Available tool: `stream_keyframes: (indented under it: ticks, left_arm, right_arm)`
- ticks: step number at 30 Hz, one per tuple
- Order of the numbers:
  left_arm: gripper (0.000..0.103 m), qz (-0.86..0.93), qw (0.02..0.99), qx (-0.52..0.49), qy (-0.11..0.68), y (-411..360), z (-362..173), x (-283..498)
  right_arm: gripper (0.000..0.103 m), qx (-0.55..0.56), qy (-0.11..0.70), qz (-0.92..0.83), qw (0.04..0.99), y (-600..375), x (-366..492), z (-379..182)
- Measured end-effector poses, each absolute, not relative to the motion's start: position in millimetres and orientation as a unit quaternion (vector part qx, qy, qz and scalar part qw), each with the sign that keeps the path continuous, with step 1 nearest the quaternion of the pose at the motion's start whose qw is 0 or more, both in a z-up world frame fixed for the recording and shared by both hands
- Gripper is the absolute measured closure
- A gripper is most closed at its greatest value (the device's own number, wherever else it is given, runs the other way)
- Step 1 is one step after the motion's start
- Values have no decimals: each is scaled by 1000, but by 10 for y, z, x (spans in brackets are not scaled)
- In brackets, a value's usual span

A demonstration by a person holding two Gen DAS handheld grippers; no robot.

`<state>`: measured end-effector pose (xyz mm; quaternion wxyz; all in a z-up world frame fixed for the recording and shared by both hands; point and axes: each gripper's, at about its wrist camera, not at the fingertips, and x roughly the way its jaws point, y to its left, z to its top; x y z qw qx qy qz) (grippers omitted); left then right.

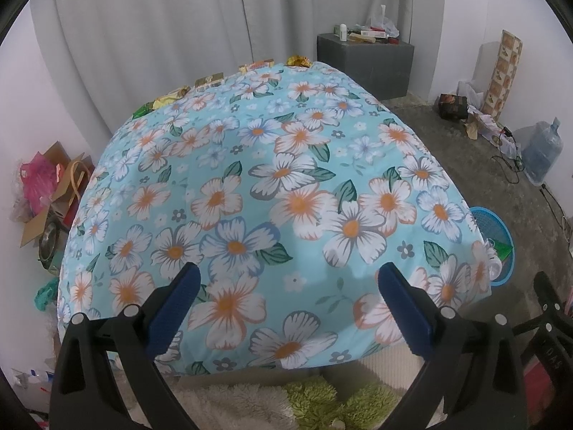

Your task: Collect trash

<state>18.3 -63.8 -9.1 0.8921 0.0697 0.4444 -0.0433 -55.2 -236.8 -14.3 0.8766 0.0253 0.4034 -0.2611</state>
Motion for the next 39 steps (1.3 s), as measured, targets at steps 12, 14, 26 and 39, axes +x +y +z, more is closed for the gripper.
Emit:
stream_keyframes:
  ticks: [12, 14, 26, 39]
  left_arm:
    - [6, -43, 892, 71, 445, -624, -102, 181]
    - [6, -43, 892, 71, 445, -637, -103, 186]
    - [6, -42, 891, 73, 447, -608, -117, 175]
    - [6, -43, 890, 74, 448, -607, -126, 183]
  right_arm:
    - [8, 26, 404, -259, 877, -2347, -528, -145]
    - [8, 26, 404, -259, 877, -2345, -527, -145]
    - [8, 26, 404, -259, 877, -2350, -529, -142]
    - [8, 25, 405, -257, 877, -2347, -520, -141]
